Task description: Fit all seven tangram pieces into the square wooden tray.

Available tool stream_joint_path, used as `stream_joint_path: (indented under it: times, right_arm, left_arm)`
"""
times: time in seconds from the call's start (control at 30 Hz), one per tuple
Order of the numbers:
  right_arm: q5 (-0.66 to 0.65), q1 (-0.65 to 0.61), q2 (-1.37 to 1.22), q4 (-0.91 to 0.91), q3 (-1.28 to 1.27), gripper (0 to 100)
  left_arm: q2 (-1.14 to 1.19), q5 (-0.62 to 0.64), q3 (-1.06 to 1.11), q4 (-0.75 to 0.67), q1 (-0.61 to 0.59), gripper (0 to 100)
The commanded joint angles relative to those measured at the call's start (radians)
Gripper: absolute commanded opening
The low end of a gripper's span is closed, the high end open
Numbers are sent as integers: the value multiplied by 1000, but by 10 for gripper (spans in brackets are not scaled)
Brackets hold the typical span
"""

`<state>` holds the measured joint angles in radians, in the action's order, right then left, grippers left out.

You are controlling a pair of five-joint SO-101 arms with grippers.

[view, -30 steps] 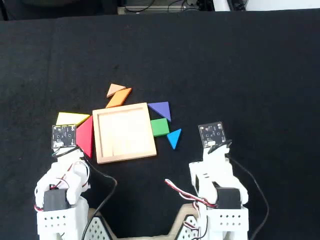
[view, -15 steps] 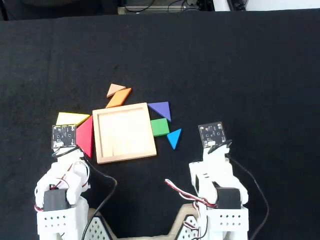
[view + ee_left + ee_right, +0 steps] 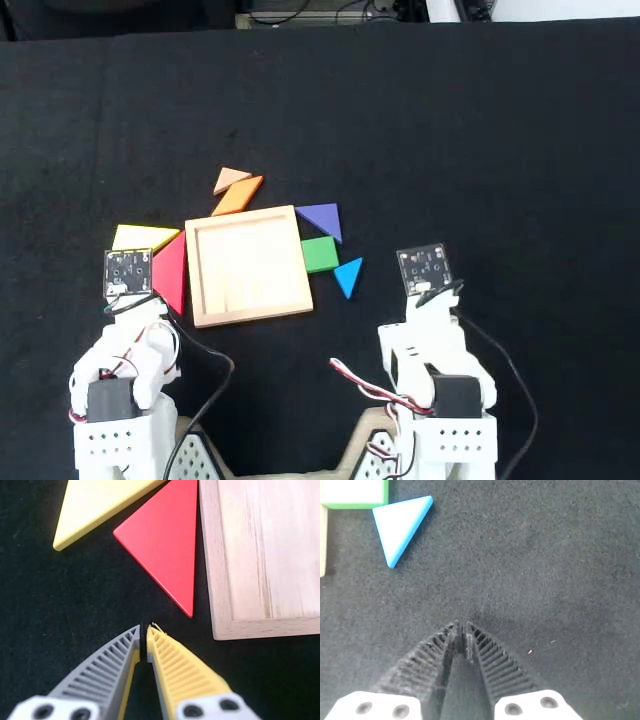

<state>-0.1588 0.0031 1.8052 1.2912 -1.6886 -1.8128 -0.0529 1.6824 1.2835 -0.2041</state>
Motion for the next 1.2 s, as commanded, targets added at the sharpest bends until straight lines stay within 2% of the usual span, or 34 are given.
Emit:
stream_joint_path:
  times: [0.0,0.37,0.6,0.8,0.97,1.07,1.17]
  right_arm:
    - [-8,-17,67,2,4,15]
    - [-15,-48,70,-3,4,15]
    - [-15,-49,70,-152,4,15]
    - [-15,-48,70,-146,5,15]
    - [-15,-49,70,-333,8,15]
    - [-17,-49,70,-394,8,15]
    - [-130,-28,68,-371,19,34]
  left_arm:
    - [-3,-5,16,-12,5,30]
    - [-8,-9,-31,-17,7,32]
    - [-8,-11,-90,-20,15,33]
    - [-8,-12,-70,-95,2,33]
    - [-8,-12,-70,-253,-35,33]
    - [-8,-5,-71,-301,-70,30]
    - [-8,-3,-71,-299,-77,30]
